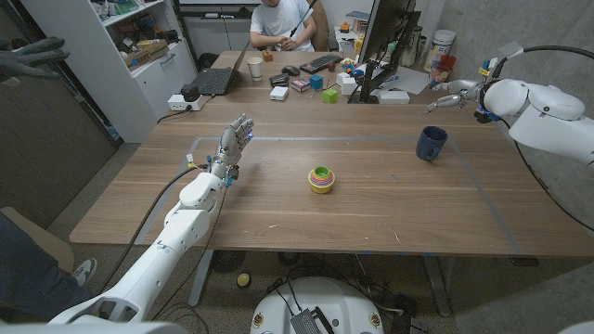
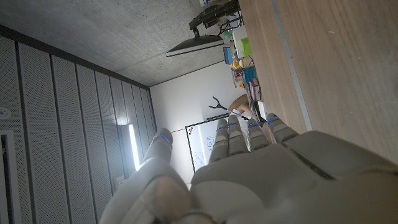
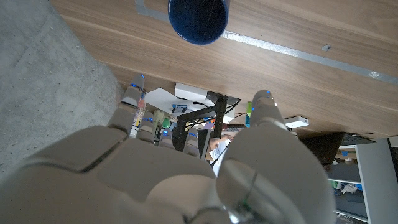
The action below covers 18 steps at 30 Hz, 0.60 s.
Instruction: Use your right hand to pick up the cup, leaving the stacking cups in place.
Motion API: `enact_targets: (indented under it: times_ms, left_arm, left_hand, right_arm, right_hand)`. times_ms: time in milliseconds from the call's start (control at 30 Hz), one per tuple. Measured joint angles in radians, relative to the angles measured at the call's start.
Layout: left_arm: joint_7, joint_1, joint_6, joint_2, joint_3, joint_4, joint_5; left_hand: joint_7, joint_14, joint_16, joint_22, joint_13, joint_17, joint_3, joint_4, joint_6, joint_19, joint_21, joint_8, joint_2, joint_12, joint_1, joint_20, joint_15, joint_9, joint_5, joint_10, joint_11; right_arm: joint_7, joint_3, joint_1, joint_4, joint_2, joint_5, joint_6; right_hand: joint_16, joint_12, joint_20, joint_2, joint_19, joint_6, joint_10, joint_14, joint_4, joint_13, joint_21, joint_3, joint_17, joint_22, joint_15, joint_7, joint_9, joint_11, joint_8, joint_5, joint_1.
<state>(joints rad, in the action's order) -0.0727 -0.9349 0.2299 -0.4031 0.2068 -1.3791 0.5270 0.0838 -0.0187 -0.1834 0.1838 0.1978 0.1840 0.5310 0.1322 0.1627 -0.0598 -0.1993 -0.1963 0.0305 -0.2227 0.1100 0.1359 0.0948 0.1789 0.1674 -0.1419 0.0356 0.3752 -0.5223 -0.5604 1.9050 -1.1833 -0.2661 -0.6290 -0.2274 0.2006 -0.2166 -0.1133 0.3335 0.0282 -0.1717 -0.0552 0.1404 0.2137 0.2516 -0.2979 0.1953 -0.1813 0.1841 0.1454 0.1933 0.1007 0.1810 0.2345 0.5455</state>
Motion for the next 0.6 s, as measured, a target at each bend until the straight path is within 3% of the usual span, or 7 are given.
enact_targets:
  times_ms: [167,600]
  left_arm:
    - [0.002,-0.003,-0.002,0.000,0.000,-0.001,0.000]
    - [0.008,-0.016,-0.007,-0.004,0.000,-0.011,0.001]
  left_hand:
    - [0.004,0.000,0.000,0.000,0.000,0.000,0.000,0.000,0.004,-0.005,0.000,0.000,0.000,0.000,0.000,-0.006,0.000,0.000,0.000,0.000,0.000]
    - [0.005,0.000,0.000,0.000,0.000,0.000,0.000,0.000,0.005,-0.002,0.000,0.000,0.000,0.000,0.000,-0.009,0.000,0.000,0.000,0.000,0.000]
  right_arm:
    - [0.027,-0.017,0.015,-0.011,0.017,-0.038,-0.017]
    - [0.081,-0.048,0.044,-0.052,0.058,-0.110,-0.028]
  right_hand:
    - [0.011,-0.009,-0.001,-0.005,0.020,0.015,0.000,-0.016,0.004,-0.005,0.004,0.004,-0.004,0.000,0.016,-0.003,0.000,0.000,0.000,0.006,0.005]
    - [0.011,-0.009,-0.001,-0.004,0.048,-0.012,0.000,-0.011,0.004,-0.009,0.004,0.004,-0.005,0.005,0.010,-0.004,0.000,0.000,0.013,0.013,0.017]
